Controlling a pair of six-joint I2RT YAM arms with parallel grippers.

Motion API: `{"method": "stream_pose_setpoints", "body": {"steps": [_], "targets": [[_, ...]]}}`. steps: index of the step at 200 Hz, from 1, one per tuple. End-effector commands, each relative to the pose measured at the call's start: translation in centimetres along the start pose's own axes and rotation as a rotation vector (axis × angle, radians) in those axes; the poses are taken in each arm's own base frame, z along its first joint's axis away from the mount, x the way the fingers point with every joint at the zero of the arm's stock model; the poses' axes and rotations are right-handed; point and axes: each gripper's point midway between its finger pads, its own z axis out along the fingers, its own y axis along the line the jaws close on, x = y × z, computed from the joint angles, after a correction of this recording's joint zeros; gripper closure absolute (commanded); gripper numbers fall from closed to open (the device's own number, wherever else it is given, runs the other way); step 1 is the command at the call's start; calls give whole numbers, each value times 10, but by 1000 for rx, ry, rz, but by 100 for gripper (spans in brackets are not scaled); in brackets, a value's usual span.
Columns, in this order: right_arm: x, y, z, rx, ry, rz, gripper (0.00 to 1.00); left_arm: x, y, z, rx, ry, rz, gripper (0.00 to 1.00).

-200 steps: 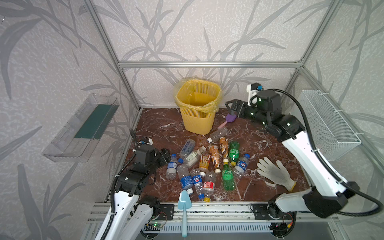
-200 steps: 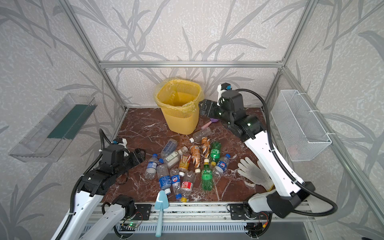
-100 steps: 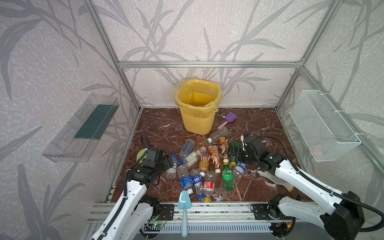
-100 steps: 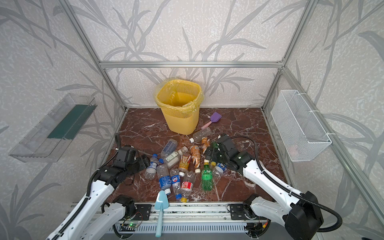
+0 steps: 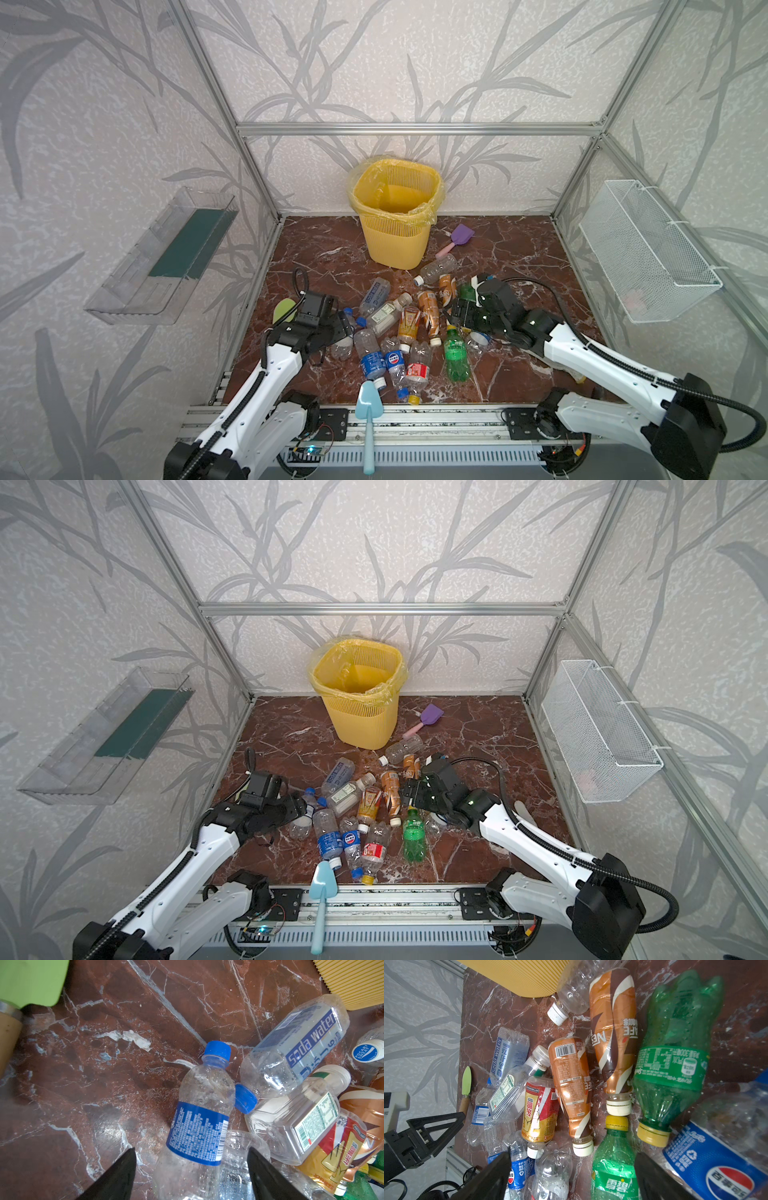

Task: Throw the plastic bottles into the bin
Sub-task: 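Return the right gripper to the pile while the left lowers onto a water bottle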

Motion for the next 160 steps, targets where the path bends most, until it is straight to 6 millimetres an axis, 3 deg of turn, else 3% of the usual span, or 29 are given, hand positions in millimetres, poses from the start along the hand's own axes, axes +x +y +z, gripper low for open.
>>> {"method": "stream_pose_setpoints", "body": {"steps": [1,82,160], "targets": [[3,-1,3,-2,0,7,7,1,-3,4,10,12,16,14],[8,-9,5,8,0,23,7,14,-9,17,3,88,51,14],[7,-15,4,25,-19,27,7,23,2,28,-83,138,53,18]]}}
